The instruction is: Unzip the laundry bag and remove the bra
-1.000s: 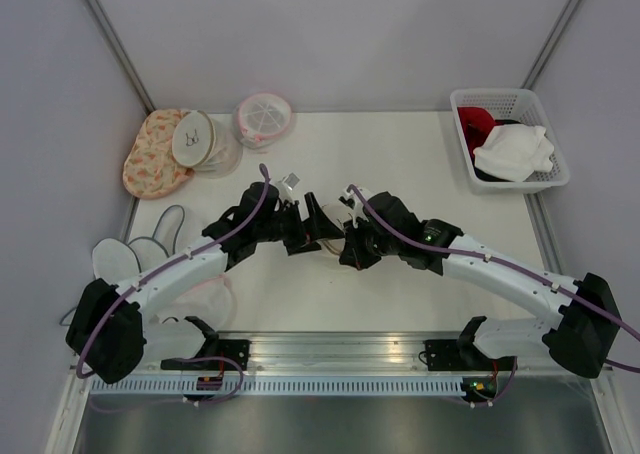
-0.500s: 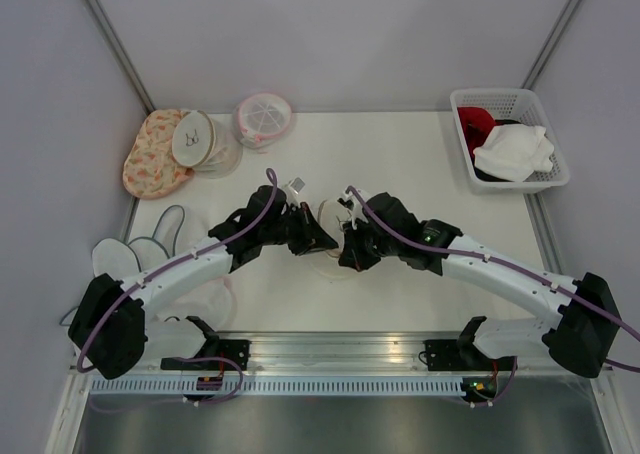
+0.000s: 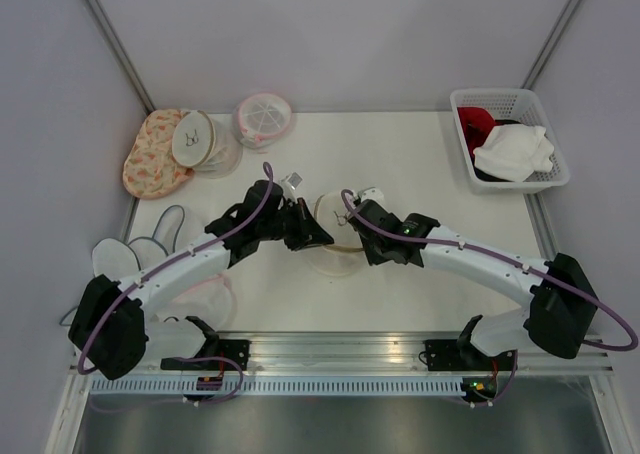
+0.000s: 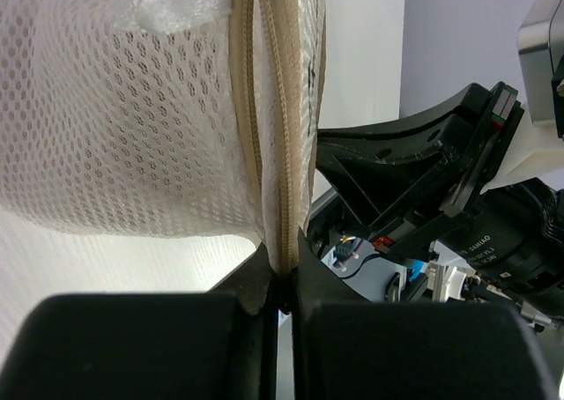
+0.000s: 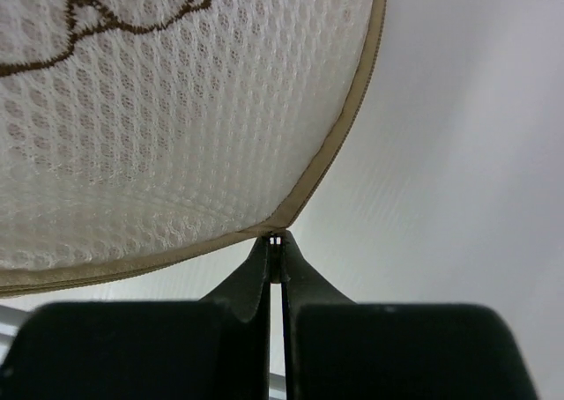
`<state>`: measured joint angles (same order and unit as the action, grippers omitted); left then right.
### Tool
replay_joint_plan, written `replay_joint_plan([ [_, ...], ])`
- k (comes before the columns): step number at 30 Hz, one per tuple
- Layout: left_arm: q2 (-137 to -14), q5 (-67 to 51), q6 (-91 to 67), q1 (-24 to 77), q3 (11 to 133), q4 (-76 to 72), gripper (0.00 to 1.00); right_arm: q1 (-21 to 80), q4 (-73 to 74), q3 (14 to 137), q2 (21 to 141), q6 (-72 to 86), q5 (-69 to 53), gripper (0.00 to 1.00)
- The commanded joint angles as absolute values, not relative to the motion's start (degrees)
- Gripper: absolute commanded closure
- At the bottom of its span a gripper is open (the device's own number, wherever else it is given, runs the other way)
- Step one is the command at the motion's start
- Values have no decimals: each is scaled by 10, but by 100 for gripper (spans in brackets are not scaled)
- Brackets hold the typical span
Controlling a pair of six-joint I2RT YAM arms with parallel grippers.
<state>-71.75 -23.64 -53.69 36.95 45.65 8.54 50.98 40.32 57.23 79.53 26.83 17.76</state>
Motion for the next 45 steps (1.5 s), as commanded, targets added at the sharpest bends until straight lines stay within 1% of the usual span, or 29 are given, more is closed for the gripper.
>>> replay_joint_plan([
  [1, -721, -261, -479, 350, 506, 89, 98, 496, 457, 596, 797, 274, 283, 100],
  [5, -786, -301, -432, 329, 586, 85, 98, 497, 408, 597, 764, 246, 210, 100],
  [6, -815, -306, -418, 324, 601, 83, 92, 497, 403, 594, 758, 241, 187, 100],
  [7, -828, -303, -411, 323, 616, 82, 73, 497, 399, 593, 752, 240, 173, 100],
  [8, -836, -275, -406, 323, 640, 94, 47, 497, 390, 589, 741, 239, 162, 100],
  [9, -851, -257, -406, 320, 649, 105, 1, 497, 388, 588, 736, 239, 145, 100],
  [10, -854, -239, -406, 318, 656, 115, 0, 496, 386, 587, 731, 238, 135, 100],
  [12, -853, -205, -417, 318, 659, 144, 0, 497, 374, 578, 721, 236, 105, 100],
  [15, -825, -188, -445, 318, 625, 155, 0, 497, 351, 569, 713, 232, 69, 100],
  [16, -816, -186, -453, 319, 600, 154, 0, 497, 333, 567, 711, 227, 33, 100],
  [18, -793, -192, -482, 321, 571, 146, 0, 497, 309, 560, 708, 223, 2, 100],
  [19, -772, -207, -492, 323, 543, 139, 0, 497, 287, 556, 705, 223, -55, 100],
  [23, -719, -238, -552, 343, 486, 97, 0, 497, 229, 547, 707, 229, -130, 99],
  [28, -711, -245, -567, 366, 471, 71, 1, 497, 204, 552, 730, 232, -148, 99],
  [29, -716, -245, -568, 367, 469, 68, 10, 497, 202, 552, 732, 232, -149, 99],
  [30, -717, -248, -567, 367, 464, 62, 17, 497, 202, 552, 734, 233, -149, 100],
  [31, -719, -252, -573, 367, 454, 42, 51, 497, 208, 550, 733, 231, -143, 100],
  [32, -719, -252, -574, 367, 454, 41, 64, 497, 208, 550, 733, 231, -143, 100],
  [33, -718, -251, -574, 367, 451, 40, 75, 497, 211, 550, 730, 231, -137, 100],
  [34, -716, -244, -574, 367, 450, 41, 84, 497, 218, 548, 730, 230, -133, 100],
  [35, -715, -241, -574, 367, 450, 44, 97, 497, 223, 548, 729, 229, -128, 99],
  [39, -710, -225, -568, 367, 451, 55, 98, 497, 252, 545, 722, 229, -110, 100],
  [42, -702, -210, -561, 364, 454, 70, 98, 497, 308, 544, 730, 222, -86, 100],
  [45, -693, -208, -557, 357, 456, 78, 98, 498, 366, 532, 741, 222, -32, 100],
])
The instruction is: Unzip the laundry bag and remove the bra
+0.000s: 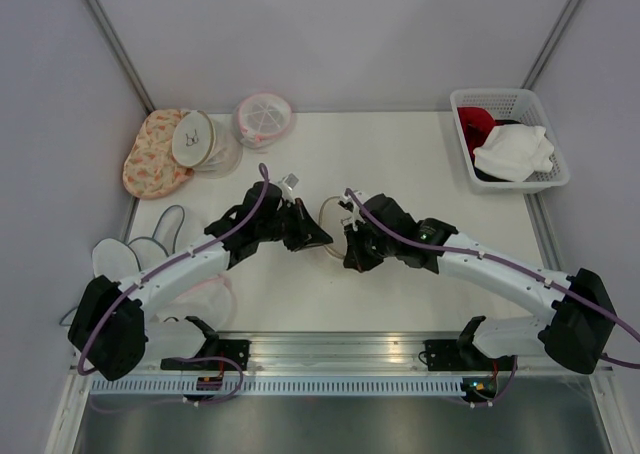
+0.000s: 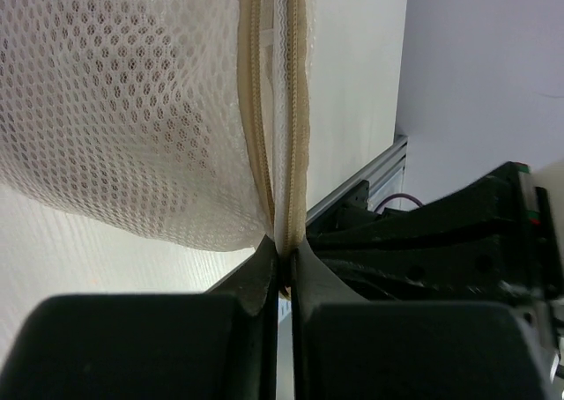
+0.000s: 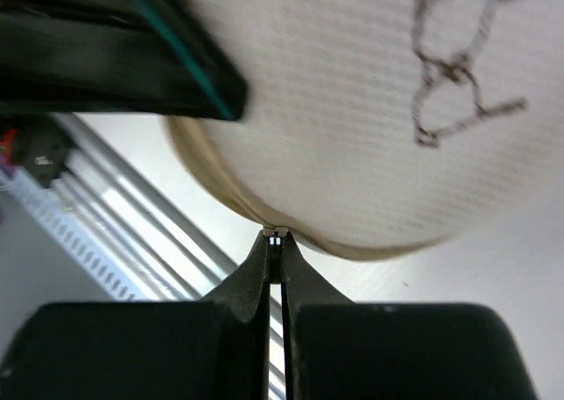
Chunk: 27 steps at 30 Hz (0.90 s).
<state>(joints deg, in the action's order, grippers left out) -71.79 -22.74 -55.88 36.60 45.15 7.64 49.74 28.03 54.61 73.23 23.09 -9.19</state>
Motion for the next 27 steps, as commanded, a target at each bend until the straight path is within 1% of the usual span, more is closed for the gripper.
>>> replay_joint_plan([
  [1, -691, -208, -556, 355, 458, 80, 98, 498, 391, 525, 743, 228, 19, 100],
  [4, -689, -211, -551, 350, 463, 84, 98, 498, 428, 519, 750, 253, 108, 100],
  [5, -690, -213, -548, 348, 465, 85, 98, 498, 435, 520, 751, 263, 170, 100],
  [8, -696, -223, -543, 346, 471, 86, 98, 495, 449, 533, 765, 286, 239, 99],
  [11, -710, -237, -527, 345, 486, 85, 98, 495, 433, 549, 770, 279, 231, 100],
  [13, -721, -245, -504, 342, 509, 83, 98, 495, 414, 558, 762, 266, 200, 99],
  [16, -773, -274, -452, 326, 566, 70, 98, 495, 393, 565, 741, 251, 161, 100],
  [17, -793, -288, -439, 321, 607, 70, 97, 495, 389, 566, 728, 248, 150, 100],
  [18, -834, -314, -426, 311, 626, 73, 88, 494, 382, 567, 715, 245, 132, 99],
  [19, -849, -323, -424, 308, 642, 73, 79, 494, 380, 567, 715, 245, 125, 99],
  [20, -862, -330, -423, 304, 668, 73, 65, 495, 379, 568, 701, 245, 119, 100],
  [21, -876, -323, -423, 302, 675, 76, 48, 494, 374, 567, 695, 245, 114, 100],
  [22, -877, -310, -427, 301, 678, 81, 20, 494, 373, 566, 690, 245, 103, 100],
  [24, -863, -269, -436, 301, 673, 107, 1, 495, 365, 563, 677, 245, 87, 100],
  [27, -835, -222, -447, 302, 639, 140, 0, 494, 344, 558, 665, 244, 67, 100],
])
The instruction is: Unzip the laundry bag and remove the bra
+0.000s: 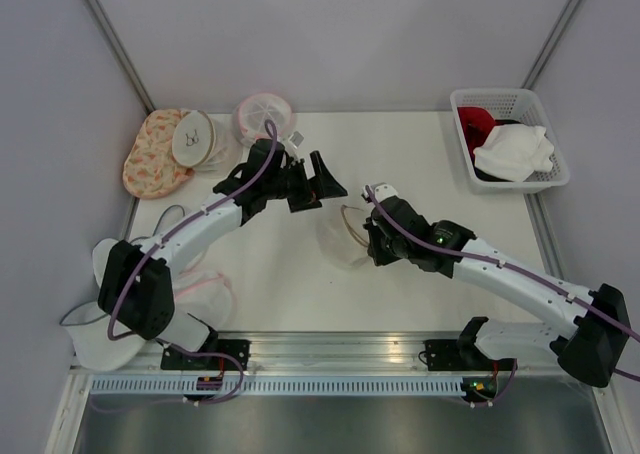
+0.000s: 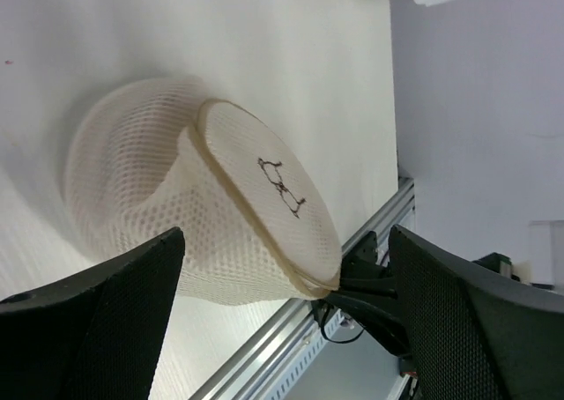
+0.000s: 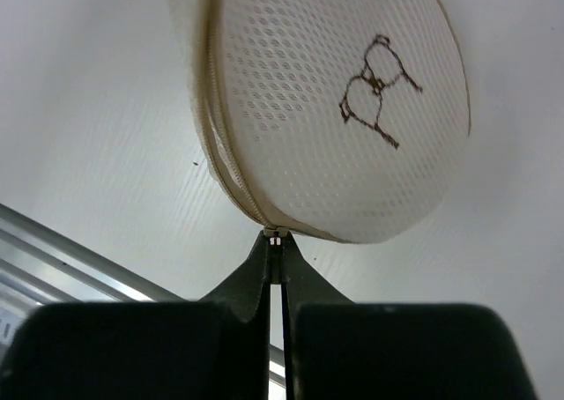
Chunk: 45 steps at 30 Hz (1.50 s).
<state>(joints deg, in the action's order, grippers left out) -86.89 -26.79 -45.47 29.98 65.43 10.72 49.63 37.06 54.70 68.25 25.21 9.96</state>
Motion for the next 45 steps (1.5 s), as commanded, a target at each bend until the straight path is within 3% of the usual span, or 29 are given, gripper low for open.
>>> replay_joint_plan([
  [1, -808, -219, -460, 302, 624, 140, 0, 494, 338, 556, 663, 243, 60, 99],
  [6, -745, -252, -510, 324, 533, 98, 0, 494, 250, 537, 663, 236, -73, 100],
  [12, -740, -272, -558, 370, 498, 47, 0, 495, 213, 539, 707, 237, -126, 99],
  [14, -749, -275, -560, 377, 499, 34, 6, 495, 208, 539, 715, 238, -131, 100],
  [15, -757, -286, -561, 378, 498, 26, 12, 494, 207, 539, 715, 237, -129, 100],
  [18, -761, -288, -559, 380, 494, 15, 49, 494, 213, 538, 709, 236, -120, 100],
  [19, -760, -286, -557, 380, 490, 16, 74, 494, 217, 539, 709, 235, -116, 100],
  [21, -754, -273, -555, 380, 488, 20, 98, 494, 228, 541, 708, 233, -105, 100],
  [33, -724, -221, -540, 372, 476, 62, 98, 494, 317, 522, 686, 237, -43, 100],
  [45, -681, -210, -544, 353, 461, 77, 98, 490, 438, 492, 762, 308, 233, 99],
])
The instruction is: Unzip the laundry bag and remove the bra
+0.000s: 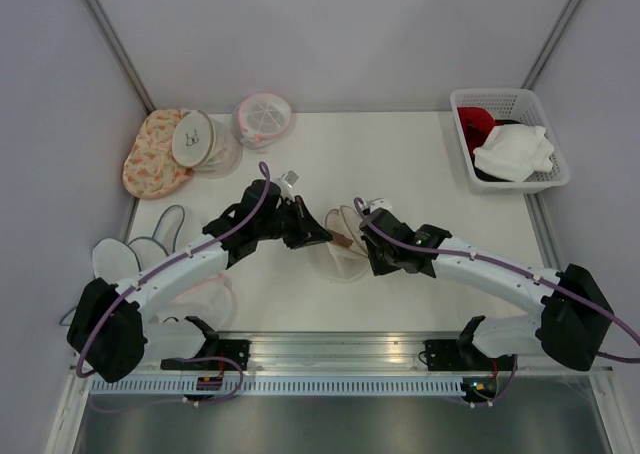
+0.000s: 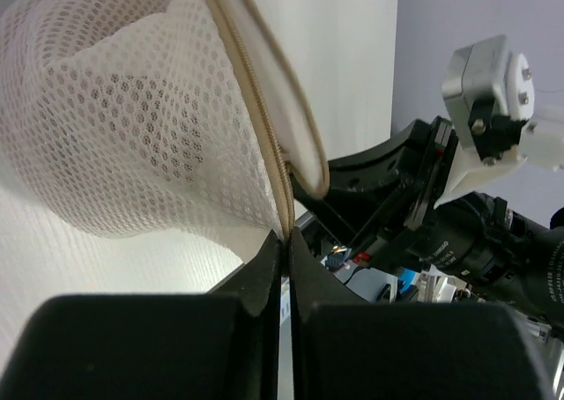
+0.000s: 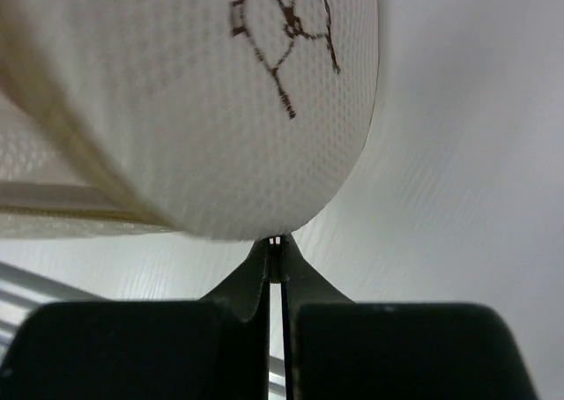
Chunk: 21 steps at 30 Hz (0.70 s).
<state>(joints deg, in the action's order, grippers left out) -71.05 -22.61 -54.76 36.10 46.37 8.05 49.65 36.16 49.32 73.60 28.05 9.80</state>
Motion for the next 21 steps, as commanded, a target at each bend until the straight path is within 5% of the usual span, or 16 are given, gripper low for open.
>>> replay_joint_plan([
  [1, -679, -213, -545, 353, 459, 77, 98, 489, 441, 499, 767, 317, 244, 100],
  [6, -664, -216, -549, 353, 433, 79, 98, 485, 428, 509, 787, 308, 228, 94],
  [8, -656, -215, -551, 353, 423, 79, 98, 485, 429, 509, 787, 302, 213, 71],
  [9, -653, -215, -553, 353, 414, 77, 98, 485, 432, 509, 781, 300, 209, 49],
  [13, -643, -221, -564, 353, 389, 65, 98, 486, 428, 518, 716, 266, 129, 21],
  [17, -641, -226, -577, 355, 368, 48, 98, 487, 415, 556, 643, 246, 47, 12],
  [21, -644, -233, -597, 364, 334, 14, 98, 487, 432, 630, 671, 221, 77, 13],
])
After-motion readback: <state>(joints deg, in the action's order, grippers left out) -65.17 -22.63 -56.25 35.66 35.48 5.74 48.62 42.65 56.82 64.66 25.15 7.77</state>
